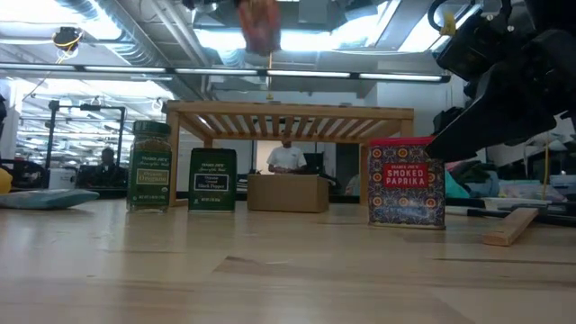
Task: Shelf spices
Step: Put the orange seasoning pack on the shelf
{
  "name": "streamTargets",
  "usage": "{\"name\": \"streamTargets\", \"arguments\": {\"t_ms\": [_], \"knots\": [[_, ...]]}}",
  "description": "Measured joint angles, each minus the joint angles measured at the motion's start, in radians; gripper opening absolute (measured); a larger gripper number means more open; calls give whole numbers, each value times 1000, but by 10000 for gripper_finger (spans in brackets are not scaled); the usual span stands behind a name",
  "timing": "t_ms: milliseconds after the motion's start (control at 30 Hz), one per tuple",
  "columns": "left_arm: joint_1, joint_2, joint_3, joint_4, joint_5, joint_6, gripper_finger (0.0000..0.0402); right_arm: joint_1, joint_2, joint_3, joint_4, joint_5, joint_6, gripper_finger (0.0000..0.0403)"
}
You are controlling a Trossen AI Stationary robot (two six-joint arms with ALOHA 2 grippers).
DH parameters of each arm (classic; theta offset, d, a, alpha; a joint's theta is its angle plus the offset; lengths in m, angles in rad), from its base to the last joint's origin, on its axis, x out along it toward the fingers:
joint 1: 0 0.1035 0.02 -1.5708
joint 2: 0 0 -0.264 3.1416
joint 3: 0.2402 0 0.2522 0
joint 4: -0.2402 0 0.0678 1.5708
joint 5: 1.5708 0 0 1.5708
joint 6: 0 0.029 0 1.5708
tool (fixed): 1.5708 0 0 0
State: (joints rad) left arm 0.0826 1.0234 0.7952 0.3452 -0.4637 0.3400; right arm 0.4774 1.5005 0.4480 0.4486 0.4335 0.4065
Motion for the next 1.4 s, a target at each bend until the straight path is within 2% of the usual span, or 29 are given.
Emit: {"name": "streamTargets", "arguments": {"t_ms": [167,367,533,667,867,1167,1400], "knots": [[127,-10,0,-75,23,-31,0,0,0,0,0,0,-22,342],[275,-9,0,-213,109,-121,0,0,0,0,0,1,-22,342],[353,-9,0,-244,177,-165,0,0,0,0,-1,0,-23,342],[391,-9,0,-292,235,-181,0,0,0,0,-1,0,-23,342],[427,-9,0,-385,240,-183,0,0,0,0,-1,0,-23,342],[489,-2,0,-385,254,-183,0,0,0,0,-1,0,-47,342],[512,75,5,-371,308,-182,0,0,0,0,-1,0,-47,342]]}}
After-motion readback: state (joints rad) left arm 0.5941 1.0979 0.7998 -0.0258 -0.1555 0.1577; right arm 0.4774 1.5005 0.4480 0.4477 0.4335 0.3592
